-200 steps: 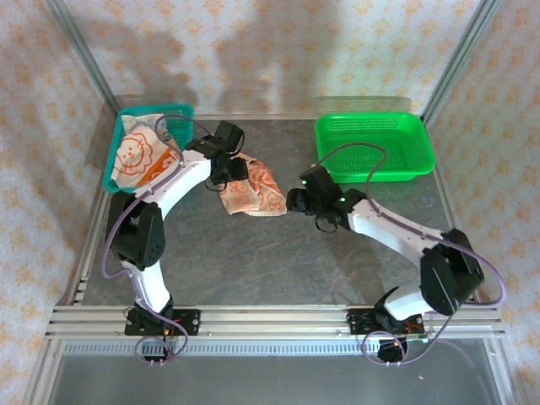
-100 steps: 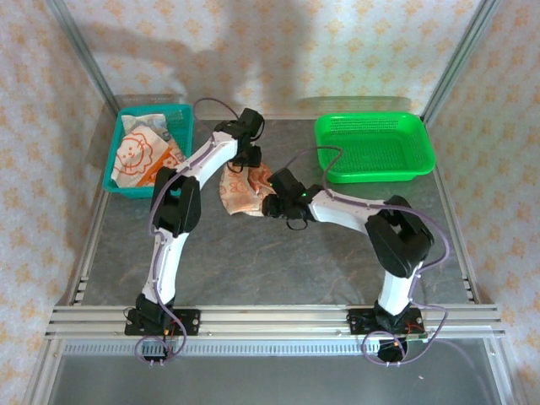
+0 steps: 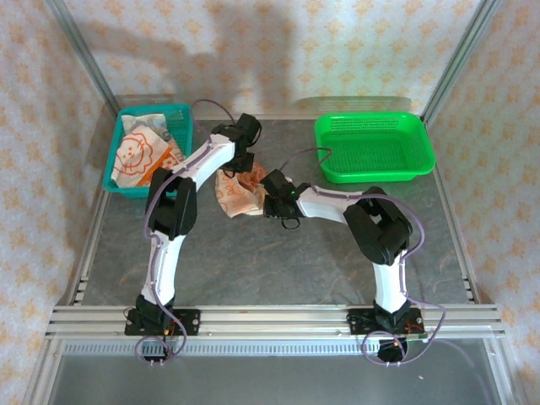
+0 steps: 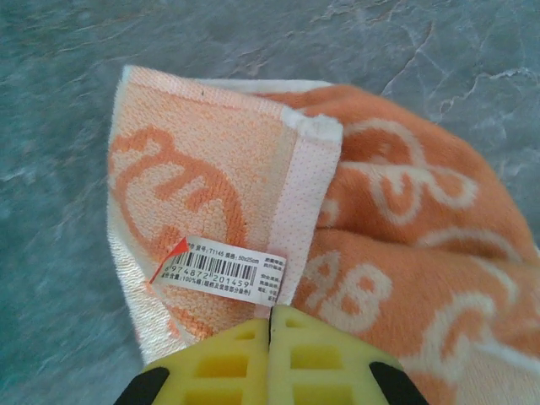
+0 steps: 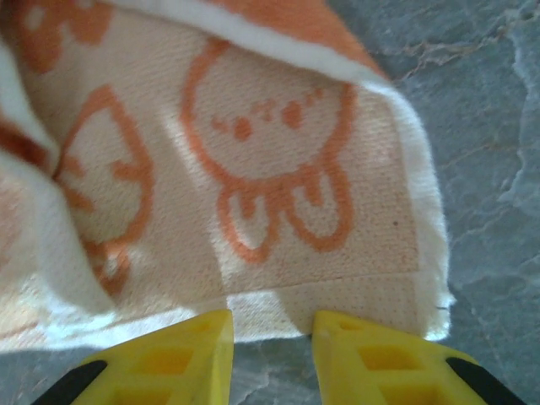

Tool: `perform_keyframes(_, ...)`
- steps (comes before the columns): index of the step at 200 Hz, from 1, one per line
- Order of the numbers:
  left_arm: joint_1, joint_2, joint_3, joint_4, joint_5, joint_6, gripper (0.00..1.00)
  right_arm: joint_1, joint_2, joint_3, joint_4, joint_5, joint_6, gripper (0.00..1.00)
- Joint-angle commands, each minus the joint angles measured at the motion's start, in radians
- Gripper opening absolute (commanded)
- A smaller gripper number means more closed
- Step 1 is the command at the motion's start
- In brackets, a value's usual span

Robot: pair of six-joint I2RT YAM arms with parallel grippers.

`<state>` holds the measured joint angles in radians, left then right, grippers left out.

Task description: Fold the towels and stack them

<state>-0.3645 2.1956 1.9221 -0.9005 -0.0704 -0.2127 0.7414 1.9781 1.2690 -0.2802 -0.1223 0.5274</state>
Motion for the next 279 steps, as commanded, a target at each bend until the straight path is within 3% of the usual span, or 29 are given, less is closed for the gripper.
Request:
perform_keyframes(1,0.01,-0.173,-0.072,-0.013,-0.043,-0.047,0.0,-0.039,0.045,0.042,-0.074,0.131,-0.009,0.31)
perform_keyframes(67,0.005,-0.628,-0.632,0.166,0.165,-0.4,0.0,-0.156,0.204,0.295,-0.18,0.137,-0.143,0.31)
perform_keyframes(101,-0.014,-0.854,-0.906,0.226,0.161,-0.593,0.0,-0.18,0.321,0.501,-0.269,0.15,-0.224,0.31)
perform_keyframes(138,-0.1,-1.095,-1.158,0.253,0.109,-0.774,0.0,-0.197,0.366,0.649,-0.328,0.146,-0.28,0.31)
perform_keyframes(155,-0.126,-1.179,-1.239,0.253,0.106,-0.821,0.28,-0.197,0.327,0.641,-0.331,0.11,-0.277,0.34)
perform_keyframes(184,-0.133,-1.261,-1.294,0.21,0.104,-0.823,0.55,-0.162,0.188,0.514,-0.31,0.073,-0.254,0.43)
perform_keyframes(212,-0.131,-1.265,-1.264,0.156,0.036,-0.754,0.58,-0.099,0.044,0.331,-0.268,0.036,-0.19,0.44)
perform_keyframes(235,-0.125,-1.21,-1.248,0.213,0.048,-0.656,0.55,-0.015,-0.028,0.209,-0.227,-0.005,-0.126,0.41)
perform_keyframes(279,-0.105,-1.007,-1.174,0.26,0.073,-0.505,0.46,0.125,-0.006,0.124,-0.112,-0.117,-0.03,0.27)
